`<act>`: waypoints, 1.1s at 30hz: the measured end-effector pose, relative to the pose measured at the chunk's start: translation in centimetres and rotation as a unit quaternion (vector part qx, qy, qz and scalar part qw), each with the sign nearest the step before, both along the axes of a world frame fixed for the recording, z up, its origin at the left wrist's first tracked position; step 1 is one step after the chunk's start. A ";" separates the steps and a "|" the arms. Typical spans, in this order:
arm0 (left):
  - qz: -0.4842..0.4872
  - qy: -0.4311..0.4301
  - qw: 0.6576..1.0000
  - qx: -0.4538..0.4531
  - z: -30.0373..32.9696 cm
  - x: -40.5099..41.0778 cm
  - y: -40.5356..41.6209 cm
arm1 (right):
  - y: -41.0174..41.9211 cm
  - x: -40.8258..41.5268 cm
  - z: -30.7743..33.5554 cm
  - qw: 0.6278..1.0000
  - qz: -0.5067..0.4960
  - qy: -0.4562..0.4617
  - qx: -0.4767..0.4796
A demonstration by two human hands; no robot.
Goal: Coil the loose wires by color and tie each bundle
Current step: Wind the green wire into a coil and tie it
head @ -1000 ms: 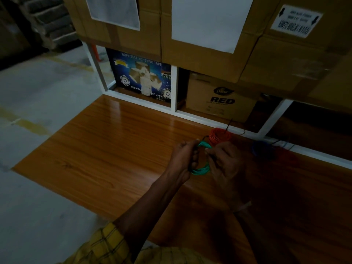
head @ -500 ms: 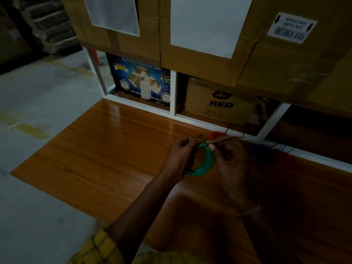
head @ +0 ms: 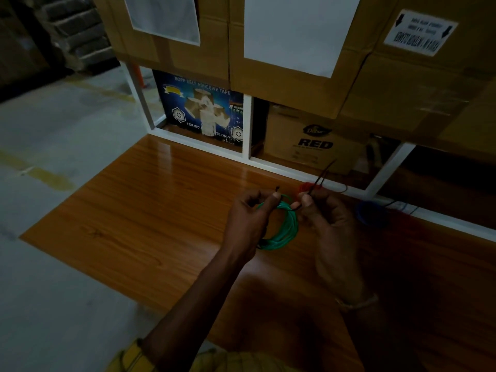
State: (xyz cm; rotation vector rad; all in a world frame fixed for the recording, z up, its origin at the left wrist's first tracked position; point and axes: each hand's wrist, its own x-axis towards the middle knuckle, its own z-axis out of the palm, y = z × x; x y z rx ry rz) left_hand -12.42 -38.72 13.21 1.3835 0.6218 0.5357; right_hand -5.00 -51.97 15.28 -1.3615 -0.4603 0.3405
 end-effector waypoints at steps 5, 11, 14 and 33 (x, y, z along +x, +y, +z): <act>0.002 0.019 1.000 -0.022 -0.4 -1.2 0.2 | -0.7 -0.5 1.9 0.999 0.031 0.034 0.026; 0.024 -0.003 1.000 -0.018 -0.1 -1.6 -0.2 | -1.1 -1.3 3.4 0.998 0.058 0.009 -0.031; 0.039 -0.004 0.999 -0.021 0.2 -1.6 -0.4 | -1.1 -1.2 3.5 0.997 0.047 -0.005 -0.063; 0.033 -0.038 0.993 0.110 2.4 -2.1 -1.4 | -0.7 -0.7 4.8 0.984 0.027 0.113 -0.133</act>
